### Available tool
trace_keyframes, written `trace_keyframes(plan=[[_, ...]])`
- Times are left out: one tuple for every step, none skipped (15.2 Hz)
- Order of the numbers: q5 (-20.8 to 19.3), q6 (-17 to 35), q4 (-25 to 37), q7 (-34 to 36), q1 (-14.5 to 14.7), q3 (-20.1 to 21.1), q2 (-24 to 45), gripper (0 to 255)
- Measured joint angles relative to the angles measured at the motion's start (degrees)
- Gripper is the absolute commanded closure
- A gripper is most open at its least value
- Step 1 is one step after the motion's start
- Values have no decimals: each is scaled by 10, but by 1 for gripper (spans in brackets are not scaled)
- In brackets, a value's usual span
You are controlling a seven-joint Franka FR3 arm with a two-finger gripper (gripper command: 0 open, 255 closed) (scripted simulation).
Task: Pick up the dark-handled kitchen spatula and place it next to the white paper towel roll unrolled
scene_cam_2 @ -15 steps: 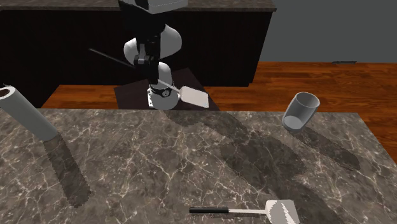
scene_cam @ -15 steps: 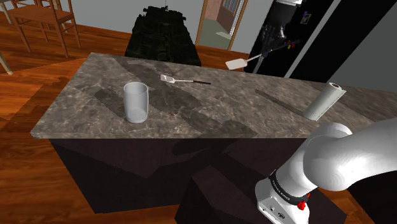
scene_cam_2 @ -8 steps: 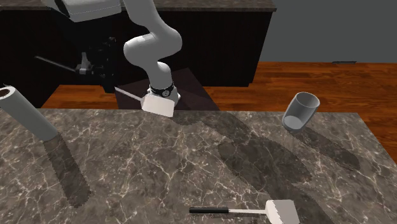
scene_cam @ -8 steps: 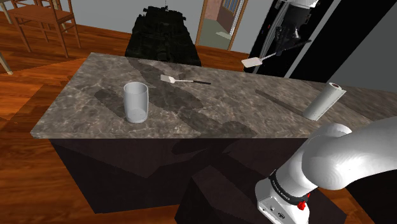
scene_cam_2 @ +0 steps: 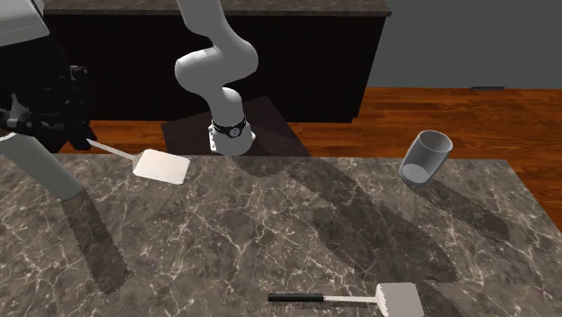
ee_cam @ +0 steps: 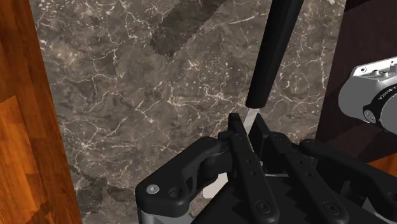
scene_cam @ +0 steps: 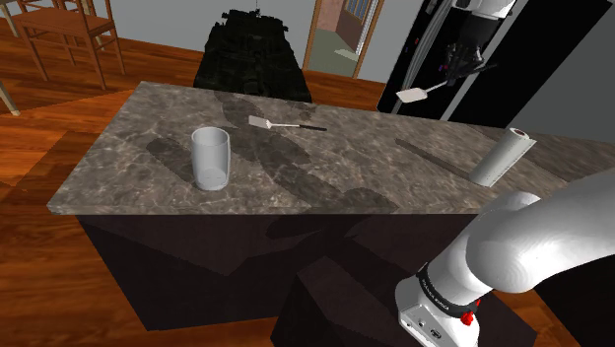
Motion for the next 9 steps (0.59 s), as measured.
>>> trace_keyframes(plan=[[1, 3, 9, -16, -2, -13, 10, 255], [5, 8, 23, -37, -3, -32, 25, 255], [6, 8, 32, -53, -6, -44, 32, 255], [10, 8, 46, -71, -7, -59, 45, 255], [18, 10, 61, -89, -7, -74, 62, 255], [29, 9, 84, -111, -8, -93, 84, 255], [41, 12, 101, -133, -9, -111, 106, 255], [50, 11, 114, -151, -12, -124, 120, 255], [66, 12, 135, -174, -15, -143, 145, 255]])
